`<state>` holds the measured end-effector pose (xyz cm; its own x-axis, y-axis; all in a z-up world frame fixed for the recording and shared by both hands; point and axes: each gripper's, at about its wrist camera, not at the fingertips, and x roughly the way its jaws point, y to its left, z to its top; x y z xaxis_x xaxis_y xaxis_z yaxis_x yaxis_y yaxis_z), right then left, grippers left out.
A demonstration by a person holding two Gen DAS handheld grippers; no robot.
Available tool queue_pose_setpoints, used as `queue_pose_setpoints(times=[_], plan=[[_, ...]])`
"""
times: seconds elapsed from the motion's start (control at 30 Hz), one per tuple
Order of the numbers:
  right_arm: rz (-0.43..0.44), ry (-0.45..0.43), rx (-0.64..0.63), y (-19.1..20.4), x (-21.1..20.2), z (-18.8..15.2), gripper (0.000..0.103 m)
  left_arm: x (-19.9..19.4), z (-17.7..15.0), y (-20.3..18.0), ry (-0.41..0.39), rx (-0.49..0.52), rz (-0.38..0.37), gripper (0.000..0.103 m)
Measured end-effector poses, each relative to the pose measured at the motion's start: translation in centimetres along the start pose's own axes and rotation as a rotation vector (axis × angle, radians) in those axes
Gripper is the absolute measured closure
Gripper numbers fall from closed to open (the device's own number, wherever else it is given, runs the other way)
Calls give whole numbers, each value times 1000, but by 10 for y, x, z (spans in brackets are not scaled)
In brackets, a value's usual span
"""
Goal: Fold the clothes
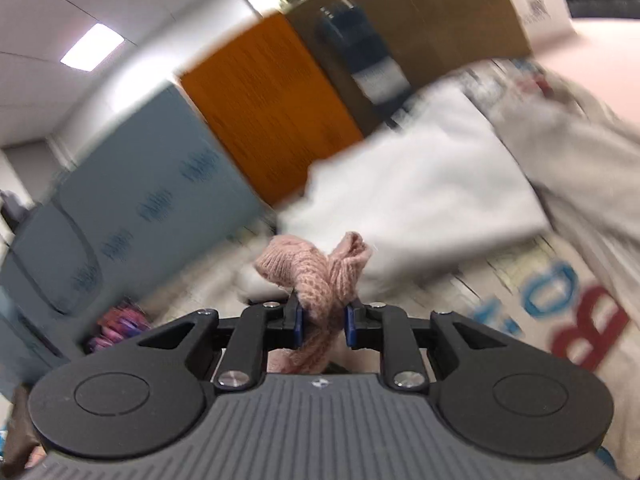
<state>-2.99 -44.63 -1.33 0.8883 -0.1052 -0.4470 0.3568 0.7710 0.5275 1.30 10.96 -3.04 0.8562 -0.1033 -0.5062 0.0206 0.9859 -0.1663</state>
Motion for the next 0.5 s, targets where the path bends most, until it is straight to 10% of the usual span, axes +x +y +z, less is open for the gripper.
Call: queue_pose_setpoints(times=[0.1,0.23,0.5], plan=[[-128,-34,55,-14,0,3,48,-16,6,-6,-90,95,92,22],[-278,-188,29,-9,-15,3,37,-33,19,-22,-245,280,103,3],[269,48,-199,51,-11,-20,20,17,37,-73,-98,577,-203,1]])
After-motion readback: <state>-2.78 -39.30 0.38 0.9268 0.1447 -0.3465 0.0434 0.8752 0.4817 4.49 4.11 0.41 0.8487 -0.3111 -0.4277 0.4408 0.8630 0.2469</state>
